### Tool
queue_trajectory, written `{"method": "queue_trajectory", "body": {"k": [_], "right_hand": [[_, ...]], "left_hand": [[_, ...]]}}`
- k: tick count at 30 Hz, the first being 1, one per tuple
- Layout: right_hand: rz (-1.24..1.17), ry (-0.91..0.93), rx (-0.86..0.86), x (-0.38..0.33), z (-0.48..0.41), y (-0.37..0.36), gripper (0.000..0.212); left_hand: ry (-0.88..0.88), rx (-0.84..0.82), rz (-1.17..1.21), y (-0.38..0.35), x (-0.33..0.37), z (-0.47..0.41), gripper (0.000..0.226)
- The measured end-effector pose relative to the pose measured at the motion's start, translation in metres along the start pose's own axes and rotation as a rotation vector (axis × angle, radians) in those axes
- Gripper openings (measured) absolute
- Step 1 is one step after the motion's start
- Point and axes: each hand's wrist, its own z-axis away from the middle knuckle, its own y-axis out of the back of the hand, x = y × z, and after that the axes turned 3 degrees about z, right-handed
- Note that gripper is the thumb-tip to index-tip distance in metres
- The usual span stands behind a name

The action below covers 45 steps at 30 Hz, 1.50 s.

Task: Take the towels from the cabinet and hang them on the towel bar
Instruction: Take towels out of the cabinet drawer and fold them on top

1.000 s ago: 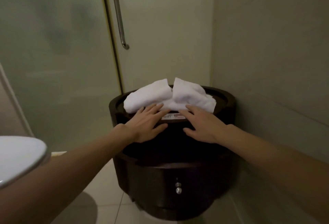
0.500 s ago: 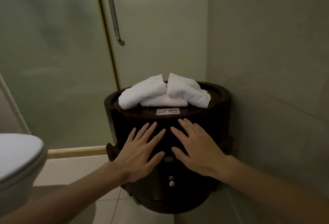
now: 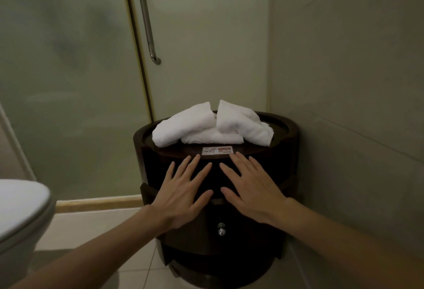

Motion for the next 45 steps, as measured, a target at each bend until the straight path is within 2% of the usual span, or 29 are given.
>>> {"method": "queue_trajectory", "body": {"k": [8, 12, 16, 21, 31, 39, 45], "right_hand": [[0.040, 0.006, -0.015, 0.014, -0.025, -0.006, 0.073], [0.055, 0.035, -0.013, 0.020, -0.037, -0.011, 0.083], [0.058, 0.065, -0.072, 0.029, -0.046, -0.015, 0.098], [0.089, 0.147, -0.133, 0.038, -0.047, -0.012, 0.104], [0.099, 0.144, -0.042, 0.035, -0.054, -0.012, 0.086], [0.108, 0.085, 0.052, 0.027, -0.057, -0.019, 0.071], [0.163, 0.006, 0.098, 0.021, -0.065, -0.028, 0.062]], "left_hand": [[0.024, -0.020, -0.019, -0.010, -0.015, -0.028, 0.083], [0.012, -0.021, -0.052, -0.015, -0.023, -0.041, 0.093], [-0.030, -0.068, -0.069, -0.013, -0.031, -0.051, 0.108], [-0.119, -0.135, -0.071, -0.010, -0.043, -0.051, 0.105], [-0.100, -0.062, -0.026, -0.014, -0.044, -0.055, 0.095], [-0.097, 0.139, -0.018, -0.032, -0.045, -0.056, 0.081], [-0.077, 0.287, -0.097, -0.040, -0.039, -0.061, 0.080]]}}
